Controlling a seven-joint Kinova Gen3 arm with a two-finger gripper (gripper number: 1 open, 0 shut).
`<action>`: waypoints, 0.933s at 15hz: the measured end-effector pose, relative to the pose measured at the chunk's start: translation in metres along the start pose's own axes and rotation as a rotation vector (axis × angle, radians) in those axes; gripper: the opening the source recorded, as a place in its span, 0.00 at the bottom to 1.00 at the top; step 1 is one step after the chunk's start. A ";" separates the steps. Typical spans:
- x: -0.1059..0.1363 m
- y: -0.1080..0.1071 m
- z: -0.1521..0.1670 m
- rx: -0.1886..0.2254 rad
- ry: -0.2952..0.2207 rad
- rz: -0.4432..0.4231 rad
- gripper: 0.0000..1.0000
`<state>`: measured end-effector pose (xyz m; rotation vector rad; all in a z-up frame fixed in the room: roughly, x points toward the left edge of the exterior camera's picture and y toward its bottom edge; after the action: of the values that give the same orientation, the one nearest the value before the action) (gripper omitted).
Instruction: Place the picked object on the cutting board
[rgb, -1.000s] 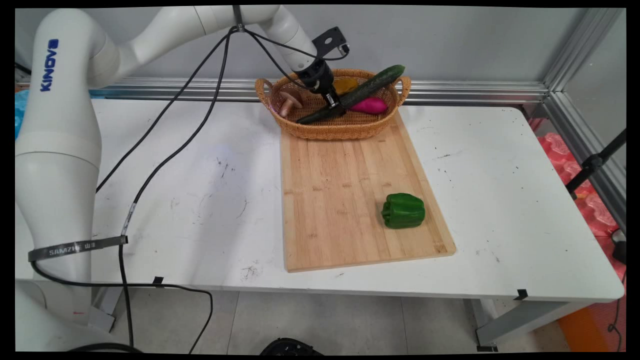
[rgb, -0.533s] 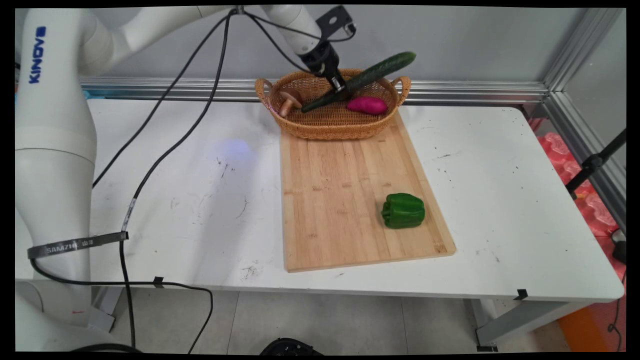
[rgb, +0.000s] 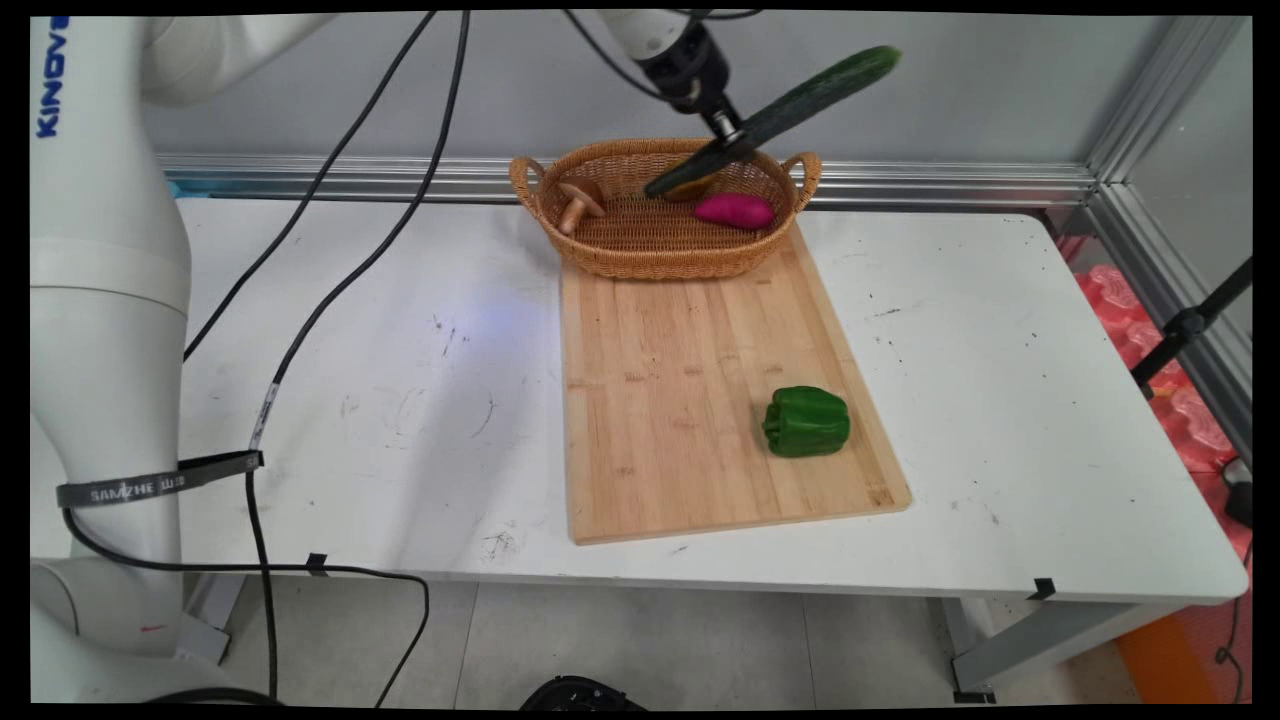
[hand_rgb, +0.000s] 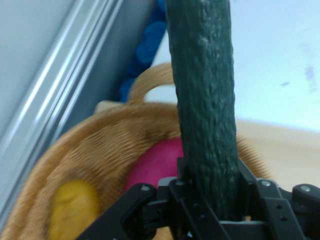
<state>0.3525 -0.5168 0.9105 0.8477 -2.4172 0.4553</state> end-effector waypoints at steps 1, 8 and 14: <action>0.009 0.012 -0.005 -0.012 0.002 -0.001 0.00; 0.009 0.096 -0.034 -0.111 -0.084 0.013 0.00; -0.028 0.129 -0.038 -0.146 -0.159 0.037 0.00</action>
<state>0.3011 -0.3895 0.9070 0.8028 -2.5787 0.2286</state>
